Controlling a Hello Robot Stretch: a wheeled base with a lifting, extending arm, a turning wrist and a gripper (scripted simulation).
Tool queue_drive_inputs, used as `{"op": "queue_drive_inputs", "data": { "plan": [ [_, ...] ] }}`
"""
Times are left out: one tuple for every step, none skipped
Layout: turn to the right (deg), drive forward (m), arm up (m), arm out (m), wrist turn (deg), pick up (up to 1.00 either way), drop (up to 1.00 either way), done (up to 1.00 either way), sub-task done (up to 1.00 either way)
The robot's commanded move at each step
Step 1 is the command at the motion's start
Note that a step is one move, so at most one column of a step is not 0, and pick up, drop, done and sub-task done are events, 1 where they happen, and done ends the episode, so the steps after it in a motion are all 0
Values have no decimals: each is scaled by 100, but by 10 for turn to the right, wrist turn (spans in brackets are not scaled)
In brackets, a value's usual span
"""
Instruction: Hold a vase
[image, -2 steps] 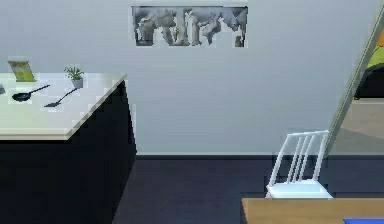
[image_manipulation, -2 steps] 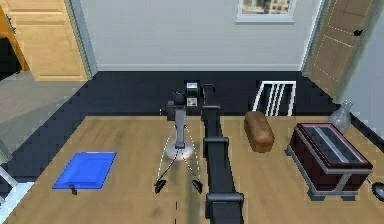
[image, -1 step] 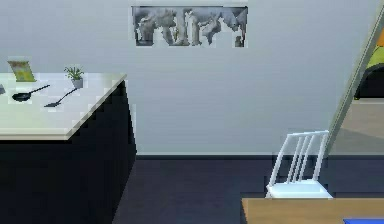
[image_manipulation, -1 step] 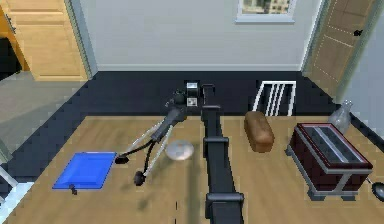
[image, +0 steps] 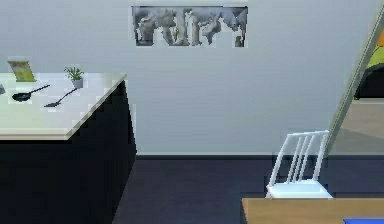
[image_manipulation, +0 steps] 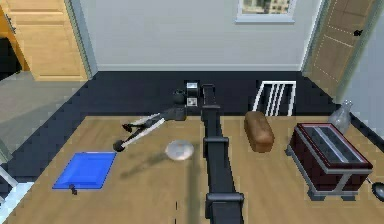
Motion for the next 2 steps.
{"op": "queue_drive_inputs", "data": {
  "plan": [
    [0, 0, 0, 0, 450, 0, 0, 0, 0],
    [0, 0, 0, 0, 360, 0, 0, 0, 0]
  ]
}}
